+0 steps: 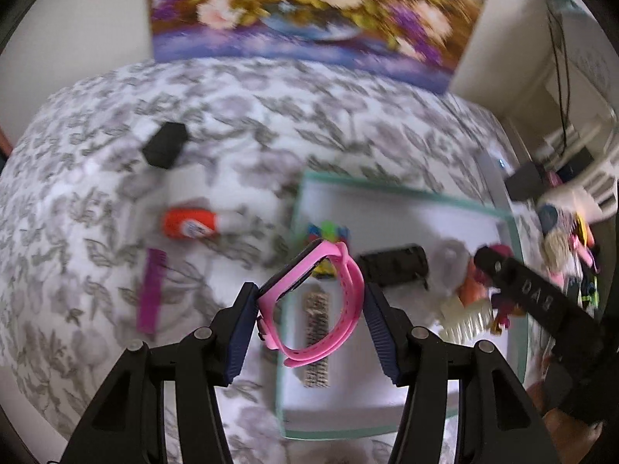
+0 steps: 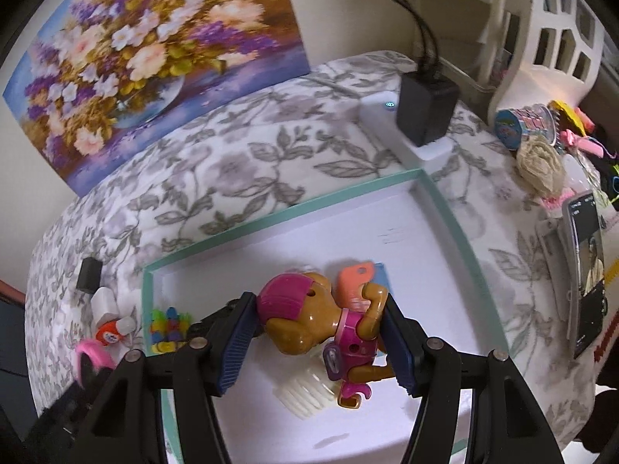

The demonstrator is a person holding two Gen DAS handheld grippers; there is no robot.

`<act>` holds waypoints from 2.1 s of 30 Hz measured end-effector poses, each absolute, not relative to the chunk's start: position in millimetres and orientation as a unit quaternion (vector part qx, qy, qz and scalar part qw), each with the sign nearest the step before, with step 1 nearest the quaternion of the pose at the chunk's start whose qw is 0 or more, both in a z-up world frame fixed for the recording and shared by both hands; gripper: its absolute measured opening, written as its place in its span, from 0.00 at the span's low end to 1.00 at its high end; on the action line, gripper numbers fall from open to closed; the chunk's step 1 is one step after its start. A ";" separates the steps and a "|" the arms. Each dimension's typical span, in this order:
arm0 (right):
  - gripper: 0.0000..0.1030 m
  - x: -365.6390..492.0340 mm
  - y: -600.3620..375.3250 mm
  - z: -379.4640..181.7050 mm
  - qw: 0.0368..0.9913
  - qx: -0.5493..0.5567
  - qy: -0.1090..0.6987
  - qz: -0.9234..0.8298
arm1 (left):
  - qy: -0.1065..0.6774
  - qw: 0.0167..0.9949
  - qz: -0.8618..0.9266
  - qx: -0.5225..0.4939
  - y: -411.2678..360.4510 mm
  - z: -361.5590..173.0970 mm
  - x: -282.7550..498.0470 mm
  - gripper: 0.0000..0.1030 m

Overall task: Organize rigid objects
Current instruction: 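Carry the pink watch and doll into the tray and release both, then move both tools back over the bottle, lighter and chargers on the bed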

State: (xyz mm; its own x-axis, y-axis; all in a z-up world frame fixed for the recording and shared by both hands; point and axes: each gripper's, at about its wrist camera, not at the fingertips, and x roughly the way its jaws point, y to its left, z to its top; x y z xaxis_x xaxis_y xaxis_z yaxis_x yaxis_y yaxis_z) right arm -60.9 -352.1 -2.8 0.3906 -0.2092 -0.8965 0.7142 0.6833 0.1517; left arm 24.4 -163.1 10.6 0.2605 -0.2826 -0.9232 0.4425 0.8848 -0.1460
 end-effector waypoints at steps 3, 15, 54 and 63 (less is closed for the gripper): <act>0.64 -63.6 -355.6 -4.7 0.786 0.276 0.469 -0.294 | 0.563 0.785 -0.240 0.089 -175.3 4.1 17.2 0.56; 0.66 -60.4 -355.9 -11.9 0.772 0.255 0.496 -0.306 | 0.579 0.766 -0.250 0.125 -190.8 -14.9 8.1 0.56; 1.00 -29.3 -299.5 -7.1 0.798 0.231 0.503 -0.241 | 0.559 0.828 -0.043 -0.022 -34.8 16.2 98.5 0.88; 1.00 -9.9 -247.1 -4.5 0.815 0.224 0.504 -0.175 | 0.556 0.829 0.027 -0.055 27.0 15.3 122.0 0.88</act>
